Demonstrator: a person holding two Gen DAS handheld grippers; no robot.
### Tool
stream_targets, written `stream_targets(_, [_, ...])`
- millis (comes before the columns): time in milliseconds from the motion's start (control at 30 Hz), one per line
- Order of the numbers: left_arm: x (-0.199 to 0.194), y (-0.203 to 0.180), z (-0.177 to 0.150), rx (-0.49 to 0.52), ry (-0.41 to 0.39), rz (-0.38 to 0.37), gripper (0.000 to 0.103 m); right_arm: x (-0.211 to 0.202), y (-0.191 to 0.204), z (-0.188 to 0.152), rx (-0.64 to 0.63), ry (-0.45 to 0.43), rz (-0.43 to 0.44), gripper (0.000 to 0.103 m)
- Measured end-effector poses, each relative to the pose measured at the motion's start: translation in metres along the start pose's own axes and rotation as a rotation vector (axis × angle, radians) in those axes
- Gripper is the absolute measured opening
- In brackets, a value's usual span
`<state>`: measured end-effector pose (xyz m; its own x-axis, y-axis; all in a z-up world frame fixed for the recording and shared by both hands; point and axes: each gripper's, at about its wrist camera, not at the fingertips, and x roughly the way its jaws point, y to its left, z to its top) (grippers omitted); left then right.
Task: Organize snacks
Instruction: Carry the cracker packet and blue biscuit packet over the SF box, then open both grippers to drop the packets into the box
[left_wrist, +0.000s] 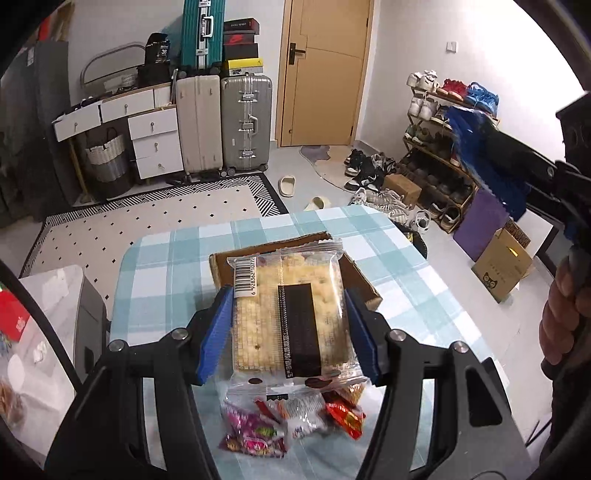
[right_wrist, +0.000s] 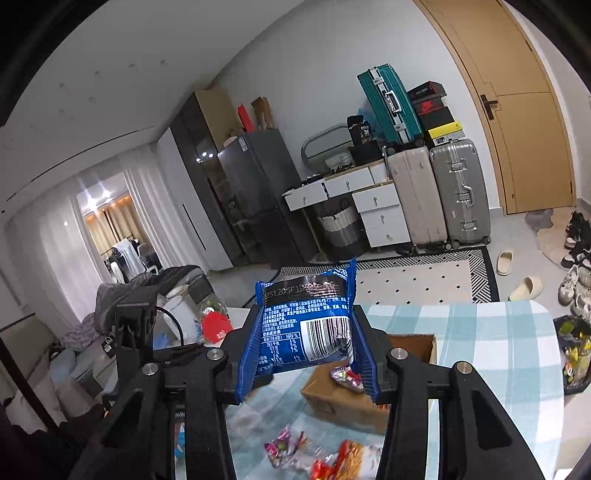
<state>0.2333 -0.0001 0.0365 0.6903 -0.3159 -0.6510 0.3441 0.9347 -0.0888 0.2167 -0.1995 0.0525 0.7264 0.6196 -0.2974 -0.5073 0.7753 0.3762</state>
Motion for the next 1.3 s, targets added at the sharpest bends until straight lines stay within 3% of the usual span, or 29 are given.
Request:
stream_targets(467, [0.097,0.016,0.064,-0.003,0.049,0.024,0.056,0.092,-0.054,0.027,0.022,0.071,-0.076,0.046])
stream_targets(900, [0.212,0.047,0.048,-0.057,0.161,0.003,0.056,0.184,-0.134,-0.020,0.076,0.266,-0.145,0.046])
stream_targets(1067, [0.244,0.056,0.043,-0.098,0.201,-0.019,0.056,0.209,-0.144,-0.038,-0.003,0.328,-0.200,0.046])
stream_targets(1300, [0.270,0.066,0.031,-0.131,0.242,-0.028,0.056,0.227,-0.152,-0.057,-0.020,0.383,-0.187,0.047])
